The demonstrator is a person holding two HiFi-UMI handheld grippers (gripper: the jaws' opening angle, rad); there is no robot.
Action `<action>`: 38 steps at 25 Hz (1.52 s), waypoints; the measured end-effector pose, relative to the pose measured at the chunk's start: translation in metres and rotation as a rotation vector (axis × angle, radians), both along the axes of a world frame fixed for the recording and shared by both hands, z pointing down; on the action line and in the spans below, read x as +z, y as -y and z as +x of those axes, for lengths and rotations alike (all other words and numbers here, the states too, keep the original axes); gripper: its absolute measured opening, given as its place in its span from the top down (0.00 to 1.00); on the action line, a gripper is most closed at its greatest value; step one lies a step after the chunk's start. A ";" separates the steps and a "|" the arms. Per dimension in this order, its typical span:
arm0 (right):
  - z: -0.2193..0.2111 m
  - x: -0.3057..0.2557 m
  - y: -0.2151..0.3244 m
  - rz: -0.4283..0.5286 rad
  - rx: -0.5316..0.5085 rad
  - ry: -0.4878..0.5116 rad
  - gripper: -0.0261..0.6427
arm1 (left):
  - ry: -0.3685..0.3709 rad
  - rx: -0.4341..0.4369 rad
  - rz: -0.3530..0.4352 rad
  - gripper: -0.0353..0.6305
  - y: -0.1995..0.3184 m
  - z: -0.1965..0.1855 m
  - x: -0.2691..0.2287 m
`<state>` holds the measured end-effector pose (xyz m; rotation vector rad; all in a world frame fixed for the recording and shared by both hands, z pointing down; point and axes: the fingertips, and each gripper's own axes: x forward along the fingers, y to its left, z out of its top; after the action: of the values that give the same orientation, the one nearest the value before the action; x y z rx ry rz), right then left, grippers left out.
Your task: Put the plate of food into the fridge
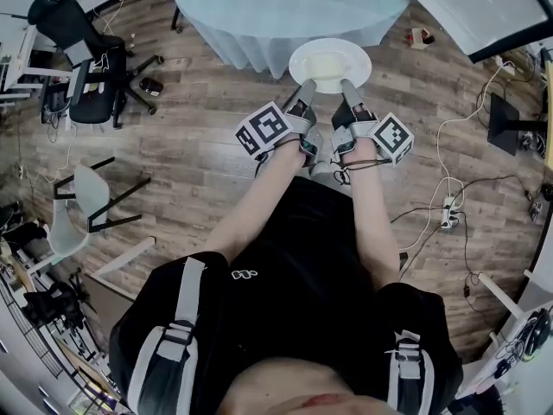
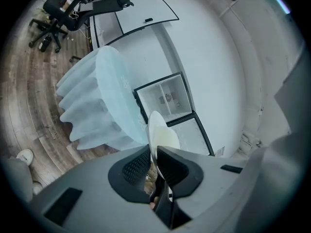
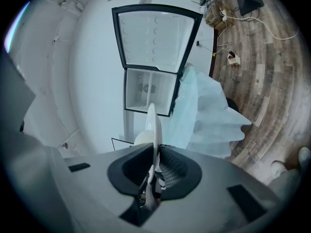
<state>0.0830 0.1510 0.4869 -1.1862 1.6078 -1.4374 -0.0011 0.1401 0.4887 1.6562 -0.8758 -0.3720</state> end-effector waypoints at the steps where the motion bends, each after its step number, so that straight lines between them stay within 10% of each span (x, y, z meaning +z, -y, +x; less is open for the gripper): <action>1: -0.001 -0.002 0.003 0.001 0.000 -0.008 0.90 | -0.007 0.000 -0.003 0.88 0.004 -0.001 -0.001; 38: -0.051 -0.010 0.156 -0.013 -0.042 -0.055 0.90 | -0.130 -0.014 -0.022 0.91 0.158 -0.048 -0.006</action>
<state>0.0320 -0.0048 0.4765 -1.2157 1.6717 -1.4551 -0.0494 -0.0181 0.4829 1.5880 -0.7926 -0.4731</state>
